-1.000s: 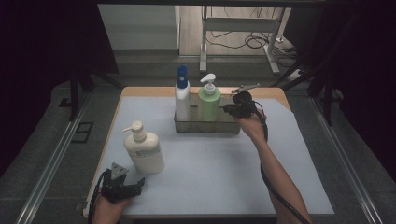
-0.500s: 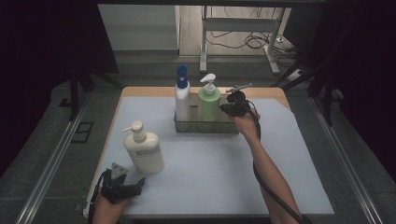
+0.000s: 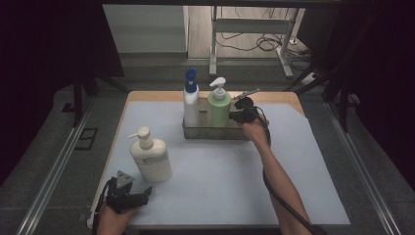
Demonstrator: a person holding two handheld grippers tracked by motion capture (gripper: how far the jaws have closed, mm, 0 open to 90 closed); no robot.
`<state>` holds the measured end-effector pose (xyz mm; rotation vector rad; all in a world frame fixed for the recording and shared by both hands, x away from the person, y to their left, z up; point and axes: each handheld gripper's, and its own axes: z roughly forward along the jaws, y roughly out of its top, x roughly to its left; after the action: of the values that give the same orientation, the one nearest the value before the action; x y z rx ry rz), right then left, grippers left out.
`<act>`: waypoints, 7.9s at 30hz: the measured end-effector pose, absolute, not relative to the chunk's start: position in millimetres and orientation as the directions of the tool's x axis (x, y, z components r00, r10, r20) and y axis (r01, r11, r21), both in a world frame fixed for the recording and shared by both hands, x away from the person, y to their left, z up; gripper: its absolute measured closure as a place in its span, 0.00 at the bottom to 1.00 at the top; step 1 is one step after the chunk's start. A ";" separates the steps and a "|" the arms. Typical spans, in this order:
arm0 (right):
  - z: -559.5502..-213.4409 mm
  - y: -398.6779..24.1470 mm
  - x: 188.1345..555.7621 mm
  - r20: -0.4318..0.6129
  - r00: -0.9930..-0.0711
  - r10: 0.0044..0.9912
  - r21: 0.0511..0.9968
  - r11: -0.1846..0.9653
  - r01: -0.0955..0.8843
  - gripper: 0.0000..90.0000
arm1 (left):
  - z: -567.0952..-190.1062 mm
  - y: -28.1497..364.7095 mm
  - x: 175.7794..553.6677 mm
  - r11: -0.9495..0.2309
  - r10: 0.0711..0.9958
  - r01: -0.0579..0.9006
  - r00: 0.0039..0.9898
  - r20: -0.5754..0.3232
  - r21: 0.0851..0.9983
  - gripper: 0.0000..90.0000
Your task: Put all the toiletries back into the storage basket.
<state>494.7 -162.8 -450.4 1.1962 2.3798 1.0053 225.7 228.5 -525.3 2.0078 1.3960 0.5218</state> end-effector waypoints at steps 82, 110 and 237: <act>-425.0 -169.1 453.4 0.047 -0.688 0.724 0.746 0.433 0.506 0.37 | -524.5 227.8 226.6 -0.245 0.932 0.689 0.361 -0.029 0.682 0.13; -403.7 -172.3 398.0 0.009 -0.769 0.640 0.752 0.503 0.427 0.14 | -524.2 227.7 226.8 -0.254 0.930 0.687 0.366 -0.022 0.681 0.14; -522.4 -249.3 276.9 0.003 -0.733 0.680 0.684 0.533 0.498 0.00 | -500.2 216.5 268.5 -0.312 0.814 0.618 0.565 -0.132 0.722 0.99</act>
<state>276.9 -249.3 -522.4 0.9868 2.5101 0.9941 268.5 216.5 -500.2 2.0424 1.1441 0.3316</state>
